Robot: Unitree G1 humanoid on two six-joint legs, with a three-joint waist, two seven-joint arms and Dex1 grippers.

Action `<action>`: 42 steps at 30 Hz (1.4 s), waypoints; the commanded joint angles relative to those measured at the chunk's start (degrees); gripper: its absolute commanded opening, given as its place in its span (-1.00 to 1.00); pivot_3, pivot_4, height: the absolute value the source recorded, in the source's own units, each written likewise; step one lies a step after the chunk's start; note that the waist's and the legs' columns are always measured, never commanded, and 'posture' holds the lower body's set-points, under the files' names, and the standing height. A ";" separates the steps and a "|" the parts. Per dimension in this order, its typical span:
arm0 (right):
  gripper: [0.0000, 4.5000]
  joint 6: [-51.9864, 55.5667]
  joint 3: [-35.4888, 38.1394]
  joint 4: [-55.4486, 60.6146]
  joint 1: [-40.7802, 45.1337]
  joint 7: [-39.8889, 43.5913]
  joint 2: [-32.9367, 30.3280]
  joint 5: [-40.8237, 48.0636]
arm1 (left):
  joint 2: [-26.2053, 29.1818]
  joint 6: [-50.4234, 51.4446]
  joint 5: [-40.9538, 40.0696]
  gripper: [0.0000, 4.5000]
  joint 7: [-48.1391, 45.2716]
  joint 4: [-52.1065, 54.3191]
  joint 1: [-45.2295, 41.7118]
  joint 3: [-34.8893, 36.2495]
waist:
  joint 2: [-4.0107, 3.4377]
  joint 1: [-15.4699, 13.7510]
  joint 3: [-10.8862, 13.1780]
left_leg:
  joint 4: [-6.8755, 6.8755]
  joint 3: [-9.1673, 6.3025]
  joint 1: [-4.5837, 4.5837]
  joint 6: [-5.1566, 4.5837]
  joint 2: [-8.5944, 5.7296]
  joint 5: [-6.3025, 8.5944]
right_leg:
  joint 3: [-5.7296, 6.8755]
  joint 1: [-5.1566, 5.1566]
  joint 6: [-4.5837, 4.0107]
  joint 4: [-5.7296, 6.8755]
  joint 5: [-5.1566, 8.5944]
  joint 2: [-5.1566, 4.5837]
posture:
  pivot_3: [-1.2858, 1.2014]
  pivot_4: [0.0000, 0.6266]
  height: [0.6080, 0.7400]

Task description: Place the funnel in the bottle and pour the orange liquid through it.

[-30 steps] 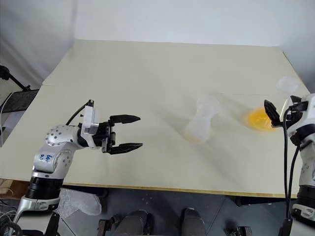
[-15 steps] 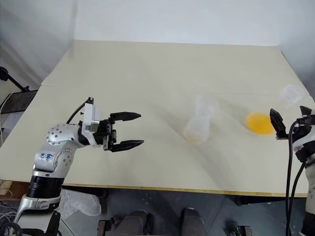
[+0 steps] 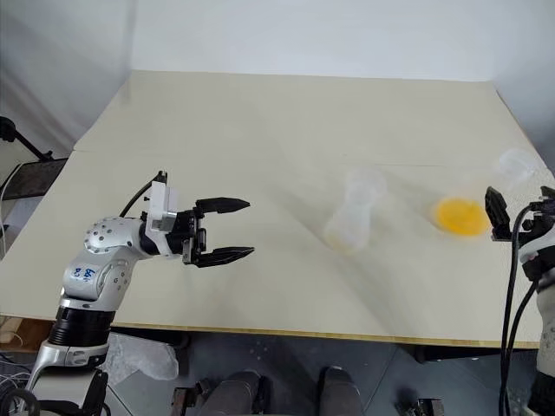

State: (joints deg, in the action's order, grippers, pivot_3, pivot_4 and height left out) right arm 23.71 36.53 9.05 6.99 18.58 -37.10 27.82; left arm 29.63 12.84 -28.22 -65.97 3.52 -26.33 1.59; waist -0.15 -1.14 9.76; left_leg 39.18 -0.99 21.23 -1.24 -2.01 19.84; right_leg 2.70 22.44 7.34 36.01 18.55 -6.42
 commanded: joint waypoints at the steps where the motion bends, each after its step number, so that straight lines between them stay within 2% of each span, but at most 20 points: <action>1: 1.00 -1.29 -0.11 -1.04 1.48 -0.43 -0.17 -0.77 | 0.10 -0.86 -0.91 0.99 0.09 0.70 -0.50 0.75 | 0.00 -0.04 0.00 | 0.00 0.01 0.00 0.00 -0.01 0.00 | 0.00 0.00 0.00 0.00 0.00 0.00 | 0.03 -0.52 1.00; 20: 1.00 -8.37 -4.51 -14.12 10.55 0.31 -0.44 -5.12 | 1.35 0.04 -1.74 0.99 0.72 2.96 1.11 1.64 | -0.01 0.09 0.01 | 0.00 0.01 0.01 0.00 -0.01 0.00 | 0.03 0.01 0.00 -0.01 0.00 -0.01 | 0.03 -0.52 1.00; 28: 1.00 -13.39 -6.66 -24.01 17.85 0.85 -1.09 -7.15 | 1.84 0.67 -2.08 0.99 1.46 4.47 1.80 1.86 | -0.02 0.72 0.01 | -0.02 0.00 0.01 0.00 0.00 -0.01 | 0.03 0.01 0.00 -0.01 0.00 -0.02 | 0.03 -0.52 1.00; 39: 1.00 -16.79 -6.92 -29.39 21.15 1.44 -1.53 -8.04 | 2.44 0.95 -2.41 0.99 2.47 5.67 2.66 2.09 | -0.04 1.27 0.02 | -0.03 -0.02 0.03 0.01 0.02 -0.01 | 0.02 0.01 0.00 -0.02 0.00 -0.05 | 0.03 -0.52 1.00; 42: 0.72 -17.20 -6.99 -30.18 21.44 1.89 -1.64 -8.09 | 2.42 0.84 -2.40 1.00 2.56 5.59 2.56 2.04 | -0.04 1.30 0.02 | -0.03 -0.01 0.03 0.01 0.02 -0.01 | 0.02 0.01 0.00 -0.03 0.00 -0.05 | 0.03 -0.52 1.00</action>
State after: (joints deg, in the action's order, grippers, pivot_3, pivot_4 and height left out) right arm 8.34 28.99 -21.40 27.60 20.04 -37.41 19.59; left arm 31.55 13.82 -29.20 -63.75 6.81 -24.03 2.26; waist -0.19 0.15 9.78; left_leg 39.15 -1.00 21.25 -1.23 -1.99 19.83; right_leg 2.72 22.45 7.34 35.98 18.55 -6.47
